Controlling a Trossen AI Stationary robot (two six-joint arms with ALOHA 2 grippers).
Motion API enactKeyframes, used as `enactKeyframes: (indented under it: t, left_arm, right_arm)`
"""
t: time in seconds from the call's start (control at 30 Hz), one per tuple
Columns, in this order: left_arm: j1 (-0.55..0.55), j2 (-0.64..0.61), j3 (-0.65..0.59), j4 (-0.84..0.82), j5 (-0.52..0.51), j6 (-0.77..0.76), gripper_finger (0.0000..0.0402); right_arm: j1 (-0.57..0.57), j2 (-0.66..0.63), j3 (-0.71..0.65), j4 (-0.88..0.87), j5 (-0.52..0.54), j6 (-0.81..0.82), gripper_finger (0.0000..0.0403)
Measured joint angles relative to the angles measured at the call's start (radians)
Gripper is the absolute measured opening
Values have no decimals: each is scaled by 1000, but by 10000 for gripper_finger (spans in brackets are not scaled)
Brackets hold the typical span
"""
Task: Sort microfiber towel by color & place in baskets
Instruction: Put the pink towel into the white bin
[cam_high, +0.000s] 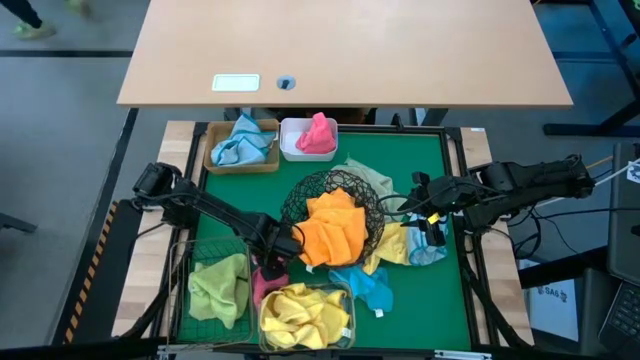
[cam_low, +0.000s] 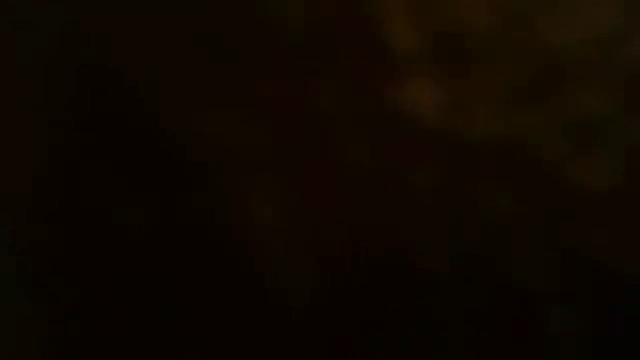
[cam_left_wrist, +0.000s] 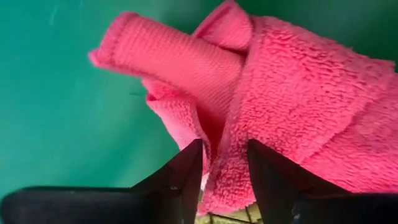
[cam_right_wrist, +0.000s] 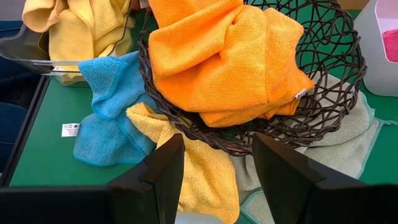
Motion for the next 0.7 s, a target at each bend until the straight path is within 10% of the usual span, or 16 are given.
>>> enactKeyframes:
  t: [0.37, 0.7]
  left_arm:
    - [0, 0, 0, 40, 30, 3, 10]
    - [-8, -8, 85, -52, 8, 4, 2]
  right_arm:
    - [0, 0, 0, 0, 0, 0, 189]
    - [0, 0, 0, 0, 0, 0, 189]
